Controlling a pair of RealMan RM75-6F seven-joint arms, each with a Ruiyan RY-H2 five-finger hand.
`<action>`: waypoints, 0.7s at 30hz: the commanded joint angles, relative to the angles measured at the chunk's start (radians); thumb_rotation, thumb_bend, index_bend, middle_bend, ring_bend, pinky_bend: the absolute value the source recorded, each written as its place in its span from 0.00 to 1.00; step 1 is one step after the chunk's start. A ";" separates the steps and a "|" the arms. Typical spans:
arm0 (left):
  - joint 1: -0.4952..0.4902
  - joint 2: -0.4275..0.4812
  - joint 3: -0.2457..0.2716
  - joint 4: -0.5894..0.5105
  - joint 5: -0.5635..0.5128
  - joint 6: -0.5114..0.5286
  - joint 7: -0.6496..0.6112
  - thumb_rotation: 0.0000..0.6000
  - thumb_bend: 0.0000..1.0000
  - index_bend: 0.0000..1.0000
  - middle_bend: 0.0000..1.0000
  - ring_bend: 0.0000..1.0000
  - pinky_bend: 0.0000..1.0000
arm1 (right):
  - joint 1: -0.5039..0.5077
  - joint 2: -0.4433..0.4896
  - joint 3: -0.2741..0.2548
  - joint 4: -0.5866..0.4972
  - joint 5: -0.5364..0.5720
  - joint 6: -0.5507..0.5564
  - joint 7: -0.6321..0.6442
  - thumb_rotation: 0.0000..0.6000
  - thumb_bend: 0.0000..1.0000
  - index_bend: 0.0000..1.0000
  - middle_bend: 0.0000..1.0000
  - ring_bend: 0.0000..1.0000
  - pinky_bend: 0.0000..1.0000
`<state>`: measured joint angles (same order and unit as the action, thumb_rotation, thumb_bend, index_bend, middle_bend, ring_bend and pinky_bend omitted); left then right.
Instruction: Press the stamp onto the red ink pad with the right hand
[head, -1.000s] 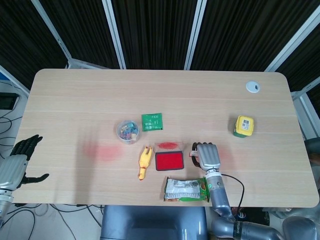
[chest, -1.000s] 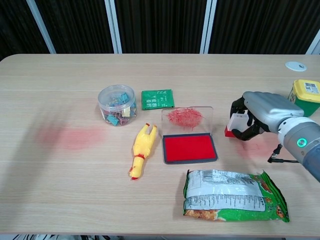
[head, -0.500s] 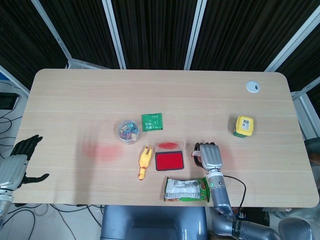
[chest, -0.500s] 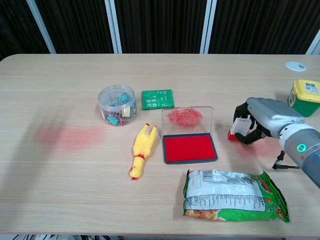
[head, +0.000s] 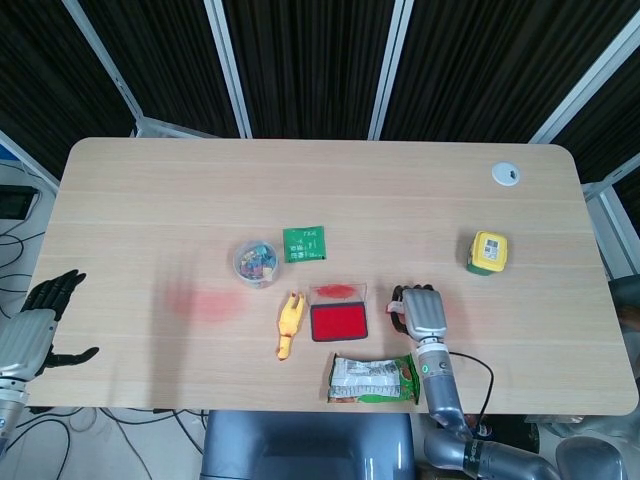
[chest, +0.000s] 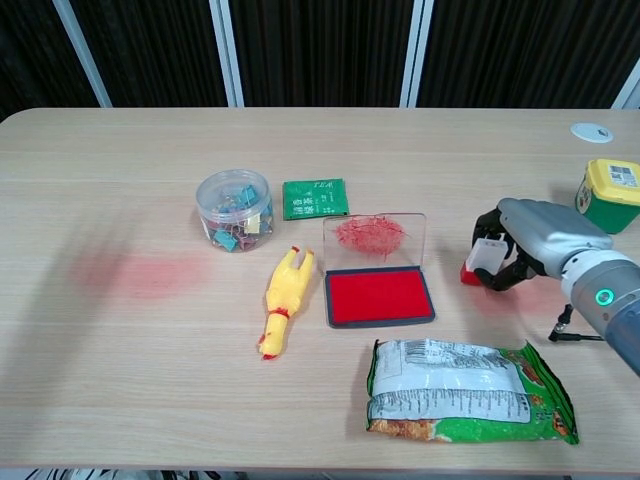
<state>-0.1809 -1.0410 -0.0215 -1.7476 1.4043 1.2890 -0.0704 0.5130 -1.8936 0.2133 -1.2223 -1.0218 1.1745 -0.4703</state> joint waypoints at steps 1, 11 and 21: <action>0.000 0.000 0.000 0.000 -0.001 0.000 0.001 1.00 0.00 0.00 0.00 0.00 0.00 | -0.002 -0.001 0.003 0.003 0.006 -0.002 -0.004 1.00 0.45 0.75 0.54 0.42 0.33; 0.000 0.000 0.000 -0.002 -0.004 -0.003 0.005 1.00 0.00 0.00 0.00 0.00 0.00 | -0.005 -0.002 0.010 0.004 0.011 -0.004 -0.011 1.00 0.44 0.73 0.52 0.41 0.32; -0.001 0.002 -0.001 -0.003 -0.007 -0.004 0.008 1.00 0.00 0.00 0.00 0.00 0.00 | -0.009 -0.003 0.012 0.004 0.023 -0.009 -0.029 1.00 0.41 0.71 0.51 0.40 0.31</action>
<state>-0.1815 -1.0394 -0.0224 -1.7509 1.3974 1.2848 -0.0621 0.5045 -1.8968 0.2247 -1.2179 -0.9990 1.1659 -0.4989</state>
